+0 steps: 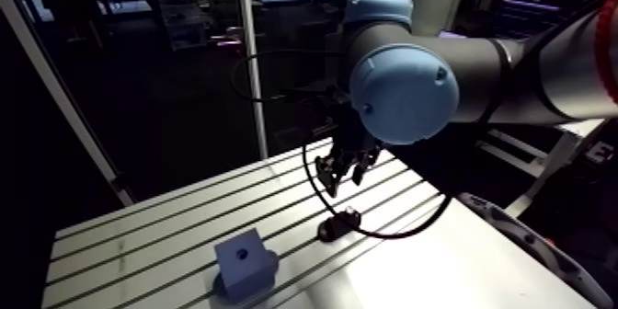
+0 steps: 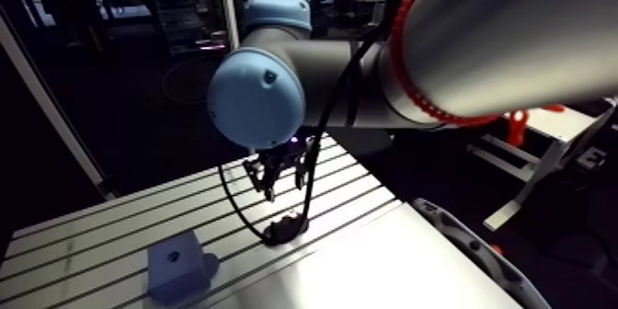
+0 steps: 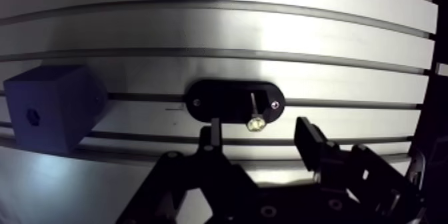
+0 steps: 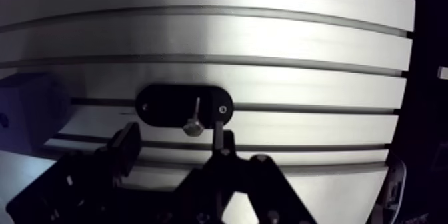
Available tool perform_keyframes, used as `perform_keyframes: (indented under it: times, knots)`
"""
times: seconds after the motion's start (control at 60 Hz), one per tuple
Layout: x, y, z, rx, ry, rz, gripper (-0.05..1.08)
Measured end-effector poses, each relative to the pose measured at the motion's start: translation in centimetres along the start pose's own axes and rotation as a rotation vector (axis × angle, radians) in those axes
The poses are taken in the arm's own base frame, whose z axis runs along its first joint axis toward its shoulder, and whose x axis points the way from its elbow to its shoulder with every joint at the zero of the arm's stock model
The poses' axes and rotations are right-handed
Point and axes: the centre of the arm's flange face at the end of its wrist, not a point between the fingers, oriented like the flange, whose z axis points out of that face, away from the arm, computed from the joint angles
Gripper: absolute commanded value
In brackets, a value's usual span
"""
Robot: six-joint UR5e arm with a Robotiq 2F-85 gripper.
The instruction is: Pick up the M10 bolt and insert it into the hex recess until seated.
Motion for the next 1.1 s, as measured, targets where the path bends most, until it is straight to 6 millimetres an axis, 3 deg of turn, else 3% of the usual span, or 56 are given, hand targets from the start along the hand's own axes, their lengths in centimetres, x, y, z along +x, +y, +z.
perform_keyframes:
  times: [0.483, 1.1]
  knots:
    - [-0.6, 0.4, 1.2, -0.018, -0.019, 0.007, 0.35]
    - [-1.4, 0.0, 2.4, -0.014, -0.031, 0.011, 0.46]
